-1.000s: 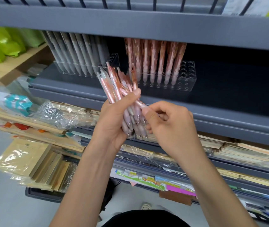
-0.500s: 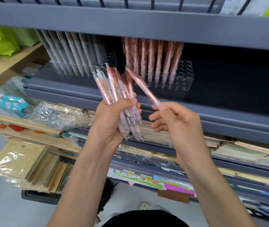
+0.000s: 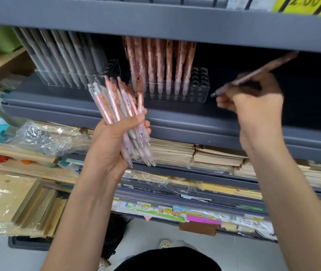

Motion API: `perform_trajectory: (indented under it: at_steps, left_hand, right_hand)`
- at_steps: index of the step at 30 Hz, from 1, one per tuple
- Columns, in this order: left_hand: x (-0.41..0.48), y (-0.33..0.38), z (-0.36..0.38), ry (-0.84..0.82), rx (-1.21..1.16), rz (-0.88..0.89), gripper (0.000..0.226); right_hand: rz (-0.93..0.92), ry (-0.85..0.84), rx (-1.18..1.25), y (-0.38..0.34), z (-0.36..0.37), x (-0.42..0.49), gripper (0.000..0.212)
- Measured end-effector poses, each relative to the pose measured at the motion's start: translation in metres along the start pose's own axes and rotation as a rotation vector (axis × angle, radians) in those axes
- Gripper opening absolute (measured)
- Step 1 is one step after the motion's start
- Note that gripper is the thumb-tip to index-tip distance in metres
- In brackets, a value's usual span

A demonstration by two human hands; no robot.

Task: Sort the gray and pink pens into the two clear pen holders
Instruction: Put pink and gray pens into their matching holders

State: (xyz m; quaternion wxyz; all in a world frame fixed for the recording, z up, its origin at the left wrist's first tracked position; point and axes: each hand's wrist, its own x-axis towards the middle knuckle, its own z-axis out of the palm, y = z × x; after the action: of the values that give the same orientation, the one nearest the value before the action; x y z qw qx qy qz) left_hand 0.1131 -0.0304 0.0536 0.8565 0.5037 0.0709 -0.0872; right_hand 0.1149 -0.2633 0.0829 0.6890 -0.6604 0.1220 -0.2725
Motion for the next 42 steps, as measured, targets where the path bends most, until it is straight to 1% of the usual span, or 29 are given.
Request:
perform_trajectory:
  at_steps: [2, 4, 6, 8, 11, 14, 15, 17, 18, 19, 21, 23, 24, 26, 27, 29, 32, 33, 35, 37, 39, 42]
  left_hand:
    - [-0.004, -0.001, 0.001, -0.001, 0.000, -0.010, 0.052]
    - [-0.008, -0.002, 0.001, 0.004, -0.004, -0.024, 0.054]
    - [-0.010, -0.003, 0.000, 0.013, -0.008, -0.034, 0.055]
    - [-0.012, -0.003, -0.002, 0.011, -0.013, -0.039, 0.053]
    - [-0.014, -0.003, -0.005, 0.005, -0.023, -0.045, 0.054]
    - [-0.015, -0.003, -0.009, 0.017, -0.021, -0.049, 0.048]
    - [-0.015, -0.003, -0.009, 0.022, -0.020, -0.049, 0.045]
    - [-0.016, -0.003, -0.010, 0.030, -0.022, -0.049, 0.044]
    - [-0.016, -0.003, -0.010, 0.032, -0.021, -0.049, 0.047]
    - [-0.017, -0.003, -0.010, 0.033, -0.018, -0.049, 0.049]
    - [-0.017, -0.003, -0.010, 0.030, -0.015, -0.052, 0.051]
    - [-0.017, -0.004, -0.010, 0.021, -0.014, -0.059, 0.049]
    - [-0.017, -0.004, -0.010, 0.016, -0.015, -0.062, 0.049]
    - [-0.016, -0.006, -0.009, 0.014, -0.016, -0.065, 0.049]
    - [-0.016, -0.006, -0.008, 0.015, -0.015, -0.068, 0.050]
    - [-0.016, -0.008, -0.007, 0.008, -0.010, -0.081, 0.050]
    - [-0.015, -0.011, -0.005, -0.006, -0.014, -0.094, 0.052]
    - [-0.015, -0.011, -0.005, -0.009, -0.015, -0.094, 0.053]
    - [-0.015, -0.012, -0.004, -0.018, -0.014, -0.090, 0.056]
    - [-0.015, -0.012, -0.004, -0.024, -0.011, -0.086, 0.057]
    - [-0.014, -0.012, -0.005, -0.026, -0.006, -0.087, 0.058]
    - [-0.012, -0.011, -0.006, -0.030, -0.006, -0.096, 0.057]
  right_hand:
    - [-0.040, 0.000, 0.008, -0.001, 0.008, 0.021, 0.018]
    - [-0.051, -0.008, -0.066, -0.002, 0.015, 0.040, 0.013]
    - [-0.038, -0.021, -0.120, 0.000, 0.022, 0.057, 0.013]
    - [-0.014, -0.065, -0.169, 0.002, 0.030, 0.069, 0.007]
    - [-0.010, -0.147, -0.350, 0.007, 0.040, 0.080, 0.009]
    - [-0.043, -0.182, -0.594, 0.006, 0.046, 0.090, 0.007]
    - [-0.042, -0.205, -0.700, 0.005, 0.048, 0.093, 0.015]
    - [-0.005, -0.291, -0.940, 0.002, 0.054, 0.098, 0.042]
    - [0.008, -0.329, -1.027, 0.002, 0.056, 0.100, 0.054]
    - [0.008, -0.355, -1.073, 0.002, 0.057, 0.102, 0.061]
    - [0.014, -0.388, -1.070, 0.002, 0.057, 0.104, 0.067]
    - [0.027, -0.411, -1.013, 0.000, 0.055, 0.104, 0.074]
    - [0.027, -0.405, -0.974, 0.000, 0.054, 0.104, 0.074]
    - [0.002, -0.372, -0.922, 0.002, 0.051, 0.105, 0.062]
    - [-0.024, -0.361, -0.935, 0.004, 0.050, 0.106, 0.055]
    - [-0.061, -0.370, -1.005, 0.007, 0.049, 0.107, 0.054]
    - [-0.061, -0.428, -1.056, 0.001, 0.054, 0.110, 0.062]
    - [-0.060, -0.463, -1.036, -0.002, 0.057, 0.111, 0.061]
    - [-0.075, -0.529, -1.005, -0.010, 0.062, 0.112, 0.049]
    - [-0.090, -0.567, -1.051, -0.016, 0.065, 0.112, 0.043]
    - [-0.130, -0.593, -1.087, -0.015, 0.066, 0.113, 0.045]
    - [-0.159, -0.589, -1.046, -0.014, 0.064, 0.111, 0.057]
